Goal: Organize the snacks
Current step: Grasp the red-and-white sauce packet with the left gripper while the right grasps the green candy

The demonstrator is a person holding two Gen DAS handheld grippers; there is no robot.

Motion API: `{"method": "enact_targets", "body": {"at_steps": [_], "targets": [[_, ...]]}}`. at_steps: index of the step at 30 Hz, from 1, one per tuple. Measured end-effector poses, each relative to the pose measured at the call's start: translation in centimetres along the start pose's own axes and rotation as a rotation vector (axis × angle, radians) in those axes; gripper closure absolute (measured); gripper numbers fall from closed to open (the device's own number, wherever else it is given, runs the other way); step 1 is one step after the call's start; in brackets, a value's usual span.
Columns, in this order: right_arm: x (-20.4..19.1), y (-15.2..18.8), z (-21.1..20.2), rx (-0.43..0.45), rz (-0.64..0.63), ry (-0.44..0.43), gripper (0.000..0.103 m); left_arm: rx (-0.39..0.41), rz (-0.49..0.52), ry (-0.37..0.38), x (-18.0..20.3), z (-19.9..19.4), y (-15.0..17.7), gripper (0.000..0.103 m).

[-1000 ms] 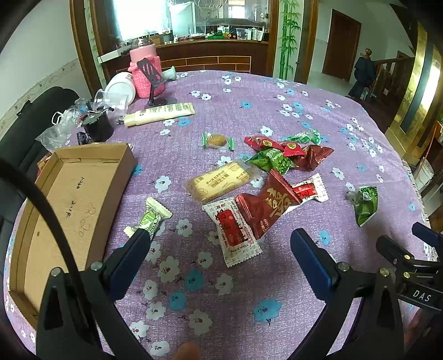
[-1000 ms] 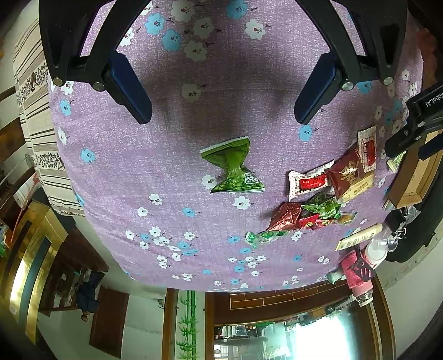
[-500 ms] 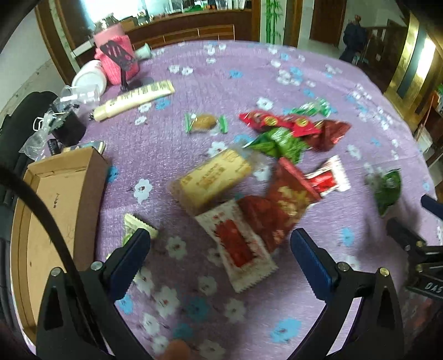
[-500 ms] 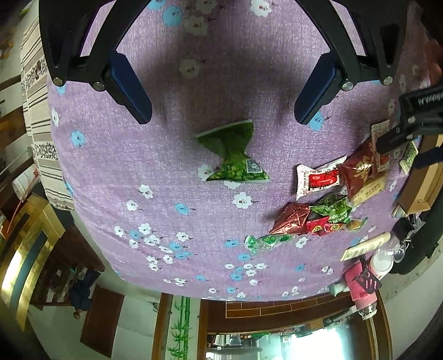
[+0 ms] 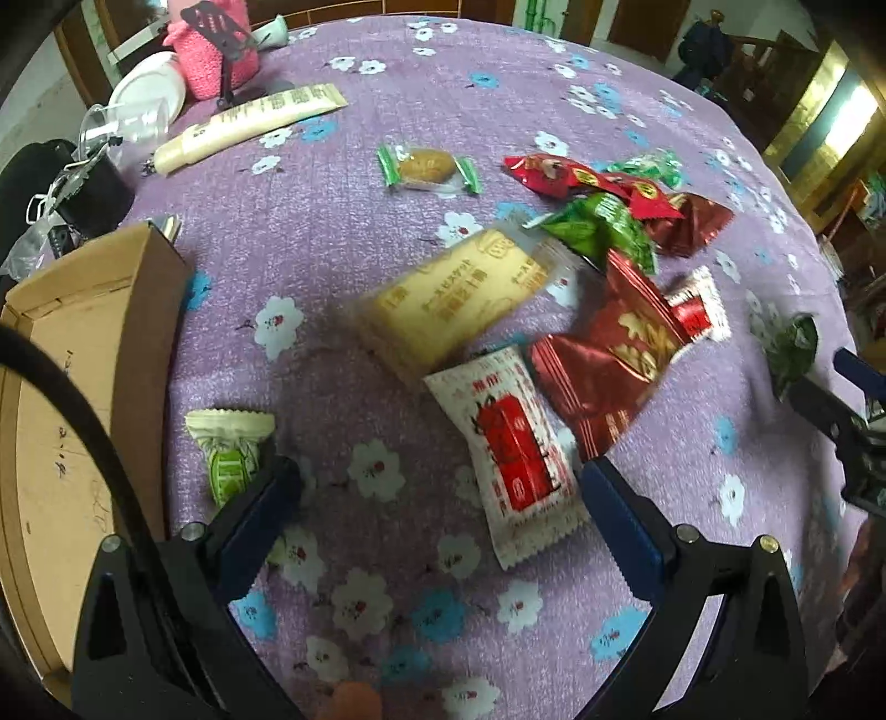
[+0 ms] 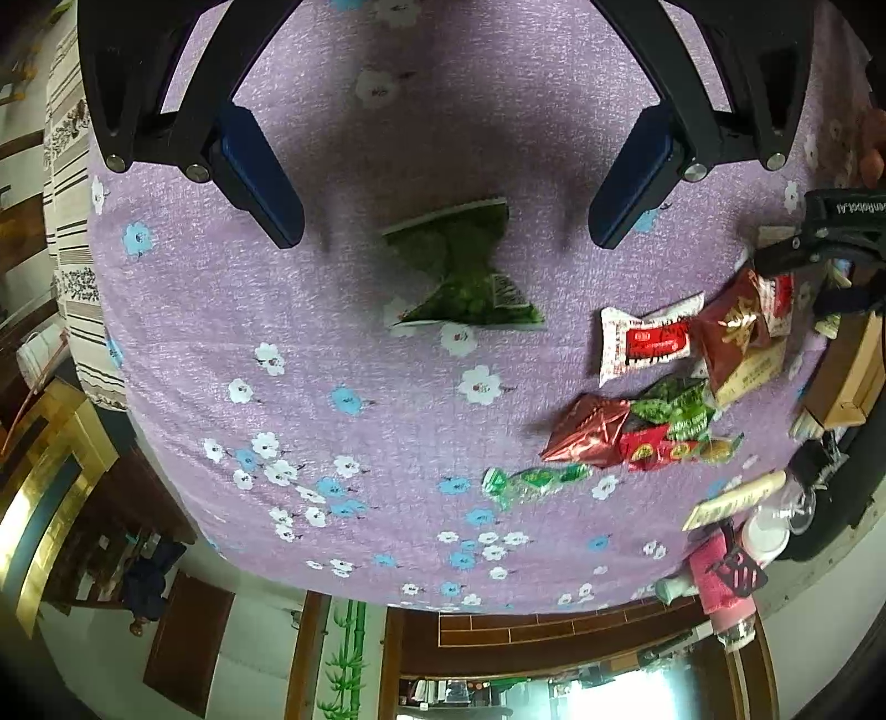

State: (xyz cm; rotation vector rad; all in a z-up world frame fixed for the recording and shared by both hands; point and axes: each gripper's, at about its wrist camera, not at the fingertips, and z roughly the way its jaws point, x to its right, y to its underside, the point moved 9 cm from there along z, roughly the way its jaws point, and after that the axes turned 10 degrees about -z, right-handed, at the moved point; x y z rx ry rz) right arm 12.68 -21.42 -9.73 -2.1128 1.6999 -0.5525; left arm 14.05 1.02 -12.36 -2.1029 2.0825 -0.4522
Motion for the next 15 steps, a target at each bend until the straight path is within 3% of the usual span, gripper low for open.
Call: {"method": "enact_targets", "body": {"at_steps": [9,12,13,14,15], "targets": [[-0.9,-0.7,1.5,-0.027,-0.053,-0.046,0.004,-0.012,-0.073,0.037,-1.0,-0.4,-0.4,0.002],[-0.9,-1.1,2.0,-0.029,-0.067,-0.053,0.015,-0.017,-0.078,0.040,-1.0,-0.4,-0.5,0.002],[-0.9,-1.2,2.2,-0.031,-0.073,-0.062,0.022,-0.015,-0.070,0.033,-0.9,-0.4,-0.4,0.003],[-1.0,-1.2,2.5,-0.042,-0.077,-0.076,0.037,-0.013,-0.062,0.025,-0.8,-0.3,-0.4,0.003],[-0.8,-1.3,2.6,-0.040,-0.078,-0.077,0.041,-0.007,-0.056,0.013,-0.7,-0.2,-0.3,0.003]]}}
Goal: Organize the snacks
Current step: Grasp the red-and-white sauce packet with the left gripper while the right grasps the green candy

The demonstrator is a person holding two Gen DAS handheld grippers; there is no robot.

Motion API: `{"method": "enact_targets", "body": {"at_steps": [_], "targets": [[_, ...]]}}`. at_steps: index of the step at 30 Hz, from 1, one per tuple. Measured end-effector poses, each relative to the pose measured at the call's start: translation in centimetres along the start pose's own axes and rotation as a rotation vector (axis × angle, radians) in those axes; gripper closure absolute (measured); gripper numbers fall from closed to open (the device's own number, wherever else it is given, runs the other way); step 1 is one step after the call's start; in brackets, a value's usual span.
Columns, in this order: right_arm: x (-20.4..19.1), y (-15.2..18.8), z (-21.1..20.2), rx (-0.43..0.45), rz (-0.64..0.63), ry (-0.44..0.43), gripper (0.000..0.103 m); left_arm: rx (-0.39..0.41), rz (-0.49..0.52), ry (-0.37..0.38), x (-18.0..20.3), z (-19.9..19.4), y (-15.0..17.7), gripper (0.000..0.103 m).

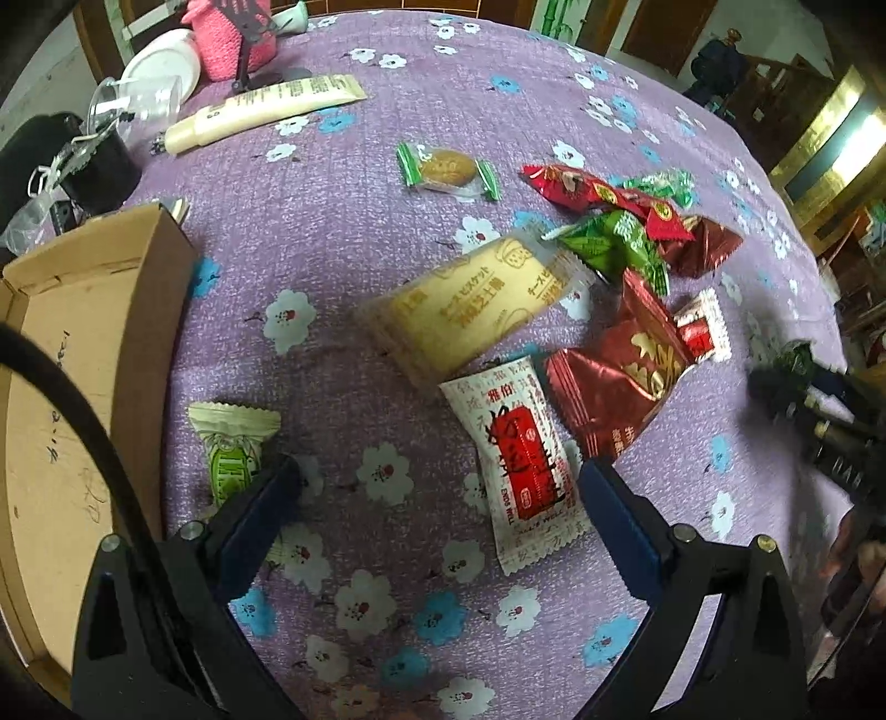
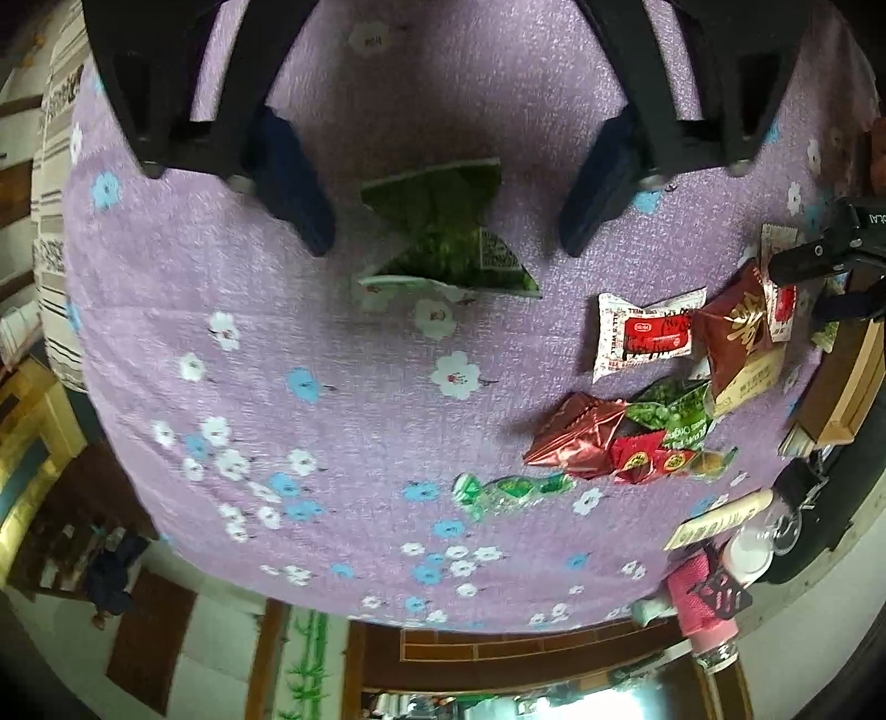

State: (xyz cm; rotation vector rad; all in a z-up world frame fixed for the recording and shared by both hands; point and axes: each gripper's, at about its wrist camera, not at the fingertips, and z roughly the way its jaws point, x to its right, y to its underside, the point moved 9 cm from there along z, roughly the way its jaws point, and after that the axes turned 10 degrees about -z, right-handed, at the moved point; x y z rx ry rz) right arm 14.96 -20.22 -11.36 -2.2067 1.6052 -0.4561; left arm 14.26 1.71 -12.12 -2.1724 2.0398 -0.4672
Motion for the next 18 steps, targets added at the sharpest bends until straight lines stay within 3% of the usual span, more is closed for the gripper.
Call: {"method": "enact_targets", "body": {"at_steps": [2,4,7,11,13,18], "targets": [[0.2,-0.1,-0.2,0.000,-0.022,0.021,0.062,0.012,0.002,-0.025,0.1,0.0,0.3,0.005],[0.3,-0.2,-0.3,0.003,-0.032,0.026,0.074,0.035,-0.017,-0.047,-0.1,-0.1,0.2,0.013],[0.3,-0.1,-0.6,0.017,-0.036,0.044,0.075,0.068,-0.064,-0.053,-0.7,-0.9,0.2,0.038],[0.6,0.1,-1.4,0.052,0.007,0.028,0.075,0.085,-0.125,-0.059,-2.0,-1.4,0.3,0.061],[0.4,0.3,-1.9,0.060,0.017,0.011,0.075,0.077,-0.149,-0.054,-2.7,-1.8,0.7,0.067],[-0.1,1.1,-3.3,0.080,0.013,0.004,0.075,0.042,-0.176,-0.011,-3.4,-2.4,2.3,0.069]]}}
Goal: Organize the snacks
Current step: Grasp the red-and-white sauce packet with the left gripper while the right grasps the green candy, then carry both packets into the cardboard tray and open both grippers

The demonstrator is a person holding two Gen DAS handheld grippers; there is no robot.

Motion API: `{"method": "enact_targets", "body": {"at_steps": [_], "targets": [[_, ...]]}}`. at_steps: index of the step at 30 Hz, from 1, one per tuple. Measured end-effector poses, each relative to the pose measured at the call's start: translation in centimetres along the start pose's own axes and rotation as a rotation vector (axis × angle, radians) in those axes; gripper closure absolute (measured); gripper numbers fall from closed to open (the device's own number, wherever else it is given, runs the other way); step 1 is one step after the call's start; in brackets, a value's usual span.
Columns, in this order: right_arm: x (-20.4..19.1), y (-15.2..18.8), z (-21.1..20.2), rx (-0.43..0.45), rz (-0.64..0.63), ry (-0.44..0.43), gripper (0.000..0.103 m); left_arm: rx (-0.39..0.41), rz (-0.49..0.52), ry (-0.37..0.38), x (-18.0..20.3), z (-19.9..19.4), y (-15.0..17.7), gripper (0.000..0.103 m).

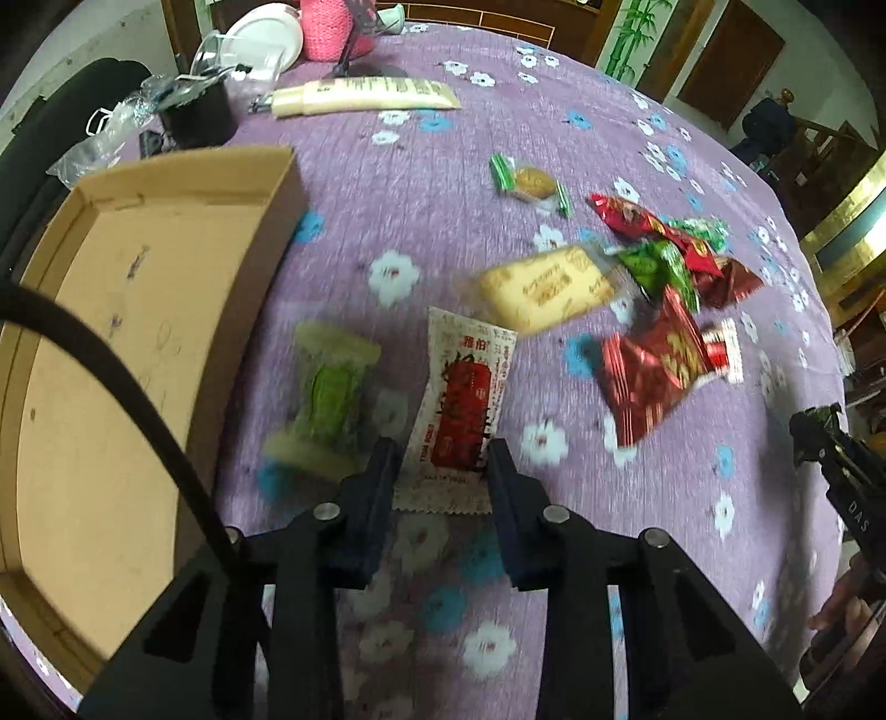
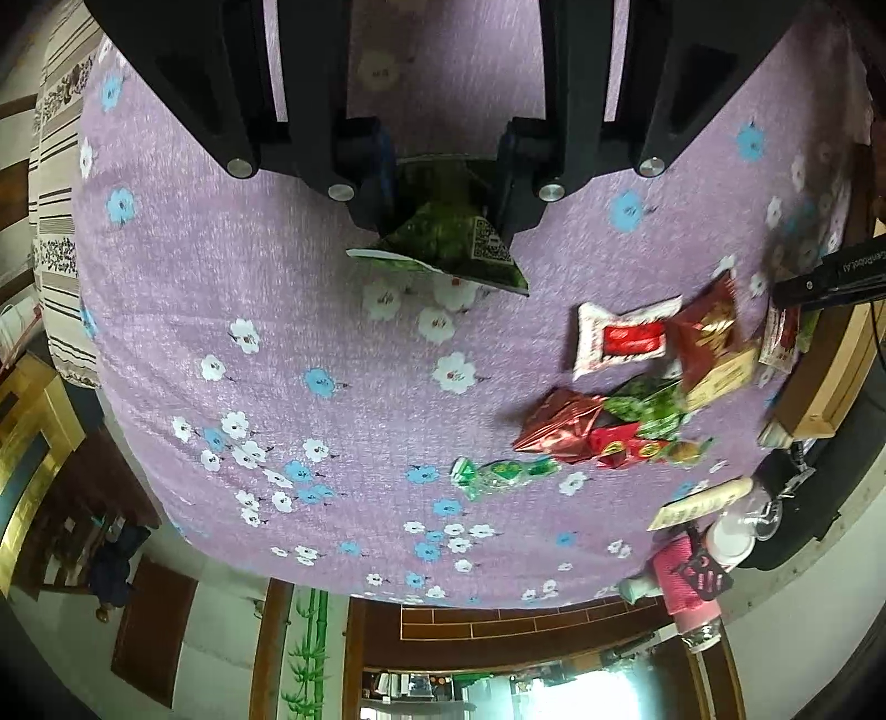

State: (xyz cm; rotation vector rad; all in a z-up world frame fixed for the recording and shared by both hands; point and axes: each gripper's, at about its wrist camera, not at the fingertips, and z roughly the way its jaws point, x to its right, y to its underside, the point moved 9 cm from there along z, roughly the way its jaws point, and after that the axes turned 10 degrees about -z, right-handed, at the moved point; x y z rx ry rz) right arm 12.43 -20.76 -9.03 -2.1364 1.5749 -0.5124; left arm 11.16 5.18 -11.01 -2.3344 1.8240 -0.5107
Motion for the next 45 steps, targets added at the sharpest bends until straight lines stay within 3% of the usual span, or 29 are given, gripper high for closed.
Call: {"method": "enact_targets", "body": {"at_steps": [10,13,18,28,33,37,45], "targets": [[-0.4,1.8,-2.9,0.073,0.035,-0.028,0.075,-0.017,-0.011,0.056,-1.1,-1.3,2.6,0.069],[-0.6,2.1,-3.9,0.090,0.051,-0.047,0.075,-0.031,-0.034,0.110,-1.4,-1.9,3.2,0.069],[-2.7,3.5,-4.5,0.075,0.035,-0.098,0.075,-0.083,-0.074,0.207,-2.6,-2.8,4.7,0.069],[-6.2,5.8,-4.2,0.043,0.013,-0.177,0.075,-0.048,0.003,0.240,-1.6,-4.9,6.2,0.069],[-7.7,4.1,-5.3,0.067,-0.033,-0.178,0.075,-0.002,0.030,0.258,-1.8,-7.7,5.9,0.069],[-11.5,1.2,-5.4,0.082,-0.109,-0.207,0.075,0.055,0.025,0.256,-3.9,-10.3,4.2,0.069],[-23.1,-7.4,-4.3,0.131,-0.233,-0.339,0.075,0.160,-0.033,0.121,-13.2,-10.6,-4.8,0.069]]}}
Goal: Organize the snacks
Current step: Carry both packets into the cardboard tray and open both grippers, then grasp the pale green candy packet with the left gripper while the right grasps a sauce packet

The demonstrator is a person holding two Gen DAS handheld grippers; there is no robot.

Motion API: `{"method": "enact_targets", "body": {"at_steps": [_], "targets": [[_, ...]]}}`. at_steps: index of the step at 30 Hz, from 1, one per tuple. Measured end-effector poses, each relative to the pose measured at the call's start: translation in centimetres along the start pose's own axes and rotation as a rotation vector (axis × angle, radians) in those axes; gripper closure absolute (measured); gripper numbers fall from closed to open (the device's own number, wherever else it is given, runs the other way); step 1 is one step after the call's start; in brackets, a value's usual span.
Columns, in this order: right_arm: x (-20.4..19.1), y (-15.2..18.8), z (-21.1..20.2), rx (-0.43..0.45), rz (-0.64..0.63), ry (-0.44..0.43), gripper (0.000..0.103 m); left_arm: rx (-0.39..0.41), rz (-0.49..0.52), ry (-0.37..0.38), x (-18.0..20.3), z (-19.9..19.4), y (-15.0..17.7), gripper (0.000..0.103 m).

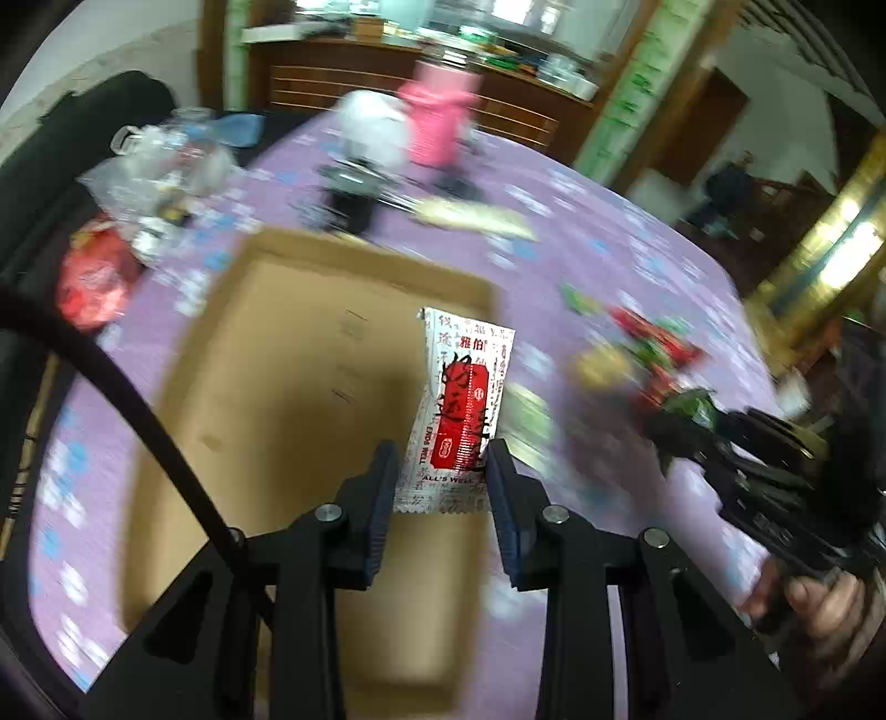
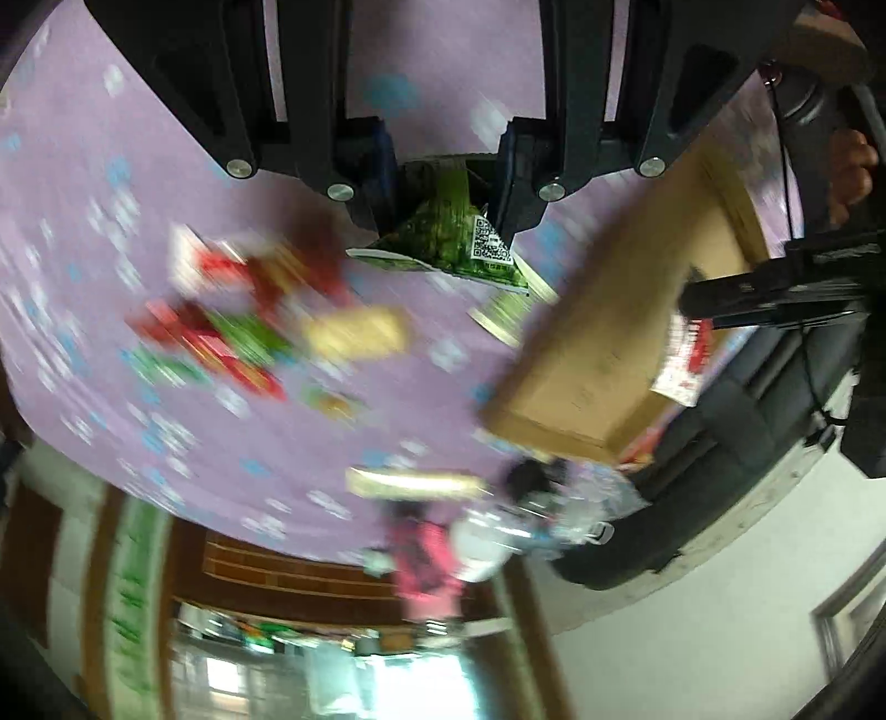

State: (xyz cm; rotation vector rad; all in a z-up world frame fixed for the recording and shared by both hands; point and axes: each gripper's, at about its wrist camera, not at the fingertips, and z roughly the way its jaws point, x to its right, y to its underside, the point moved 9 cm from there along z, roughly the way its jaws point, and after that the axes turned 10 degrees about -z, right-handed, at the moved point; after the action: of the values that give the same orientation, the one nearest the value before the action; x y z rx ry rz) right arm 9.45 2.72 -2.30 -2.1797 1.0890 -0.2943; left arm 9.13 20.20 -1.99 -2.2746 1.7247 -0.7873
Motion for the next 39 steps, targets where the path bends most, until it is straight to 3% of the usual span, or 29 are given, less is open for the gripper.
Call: {"method": "enact_targets", "body": {"at_steps": [7,15,18,19,24,29,33,36,39], "targets": [[-5.2,-6.7,8.2,-0.020,-0.028,-0.079,0.075,-0.029,-0.021,-0.096,-5.6,5.3,-4.9,0.069],[-5.7,-8.0,13.7,-0.096,-0.067,-0.045,0.073,-0.057,-0.049,-0.094,-7.4,7.3,-5.9,0.069],[-5.4,-7.9,14.3,-0.107,-0.079,-0.027,0.066,-0.065,-0.053,-0.096,-7.4,7.8,-6.1,0.069],[-5.3,-8.0,14.4,-0.111,-0.075,-0.022,0.059,-0.063,-0.052,-0.100,-7.4,7.8,-6.0,0.069],[-4.7,-8.9,13.0,-0.066,-0.050,-0.029,0.048,-0.035,-0.027,-0.130,-7.1,7.1,-6.0,0.069],[-3.5,-7.6,10.2,-0.039,0.039,-0.045,0.039,0.024,0.007,-0.164,-6.4,5.5,-5.7,0.068],[-2.2,-5.4,6.8,0.002,0.133,-0.094,0.035,0.047,0.000,-0.171,-5.6,4.0,-4.8,0.063],[0.1,-3.4,3.3,0.059,0.206,-0.084,0.032,0.076,0.003,-0.174,-4.4,2.6,-3.9,0.063],[3.7,0.3,-0.9,0.090,0.243,0.000,0.031,0.108,0.012,-0.155,-2.0,1.1,-2.3,0.052]]}}
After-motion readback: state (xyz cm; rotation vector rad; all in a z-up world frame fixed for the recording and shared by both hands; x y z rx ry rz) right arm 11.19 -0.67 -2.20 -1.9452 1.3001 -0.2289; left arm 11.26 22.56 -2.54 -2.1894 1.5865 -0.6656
